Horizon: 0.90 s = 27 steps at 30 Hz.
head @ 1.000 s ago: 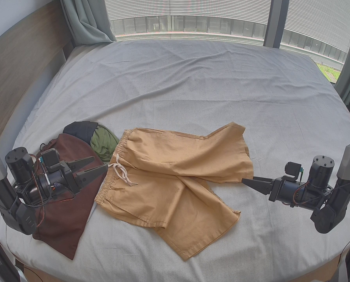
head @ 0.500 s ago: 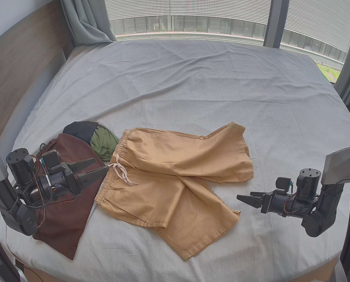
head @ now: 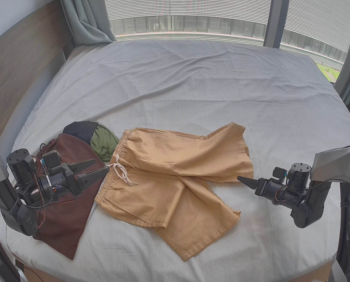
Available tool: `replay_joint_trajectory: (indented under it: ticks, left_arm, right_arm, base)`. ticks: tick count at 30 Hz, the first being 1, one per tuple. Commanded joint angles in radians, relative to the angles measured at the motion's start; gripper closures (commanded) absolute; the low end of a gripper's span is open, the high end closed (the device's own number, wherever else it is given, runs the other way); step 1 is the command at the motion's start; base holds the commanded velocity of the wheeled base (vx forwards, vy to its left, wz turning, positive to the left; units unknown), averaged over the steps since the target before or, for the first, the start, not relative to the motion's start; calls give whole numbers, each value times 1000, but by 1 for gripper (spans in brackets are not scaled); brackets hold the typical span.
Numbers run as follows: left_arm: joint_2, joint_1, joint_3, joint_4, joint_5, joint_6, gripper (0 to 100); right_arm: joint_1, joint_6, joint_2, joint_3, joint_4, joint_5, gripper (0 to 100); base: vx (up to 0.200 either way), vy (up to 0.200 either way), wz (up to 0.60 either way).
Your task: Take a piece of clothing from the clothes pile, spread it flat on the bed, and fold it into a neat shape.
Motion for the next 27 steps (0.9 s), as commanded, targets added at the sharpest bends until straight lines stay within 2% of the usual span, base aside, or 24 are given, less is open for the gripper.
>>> replay_joint_trajectory:
  ticks: [1,7,8,19,27]
  left_arm:
    - [0,1,0,0,0,0,0]
    - [-1,1,0,0,0,1,0]
    - [0,1,0,0,0,0,0]
    - [2,1,0,0,-2,1,0]
    - [10,-1,0,0,0,1,0]
  right_arm:
    - [3,5,53,-49,-2,-23,0]
    - [12,11,105,-102,-4,-65,0]
    - [12,11,106,-104,-4,-65,100]
    - [7,9,95,-101,-7,-63,100]
    - [-4,-6,48,-20,-2,-59,100]
  base:
    - [0,0,0]
    - [0,0,0]
    - [0,0,0]
    - [0,0,0]
    - [0,0,0]
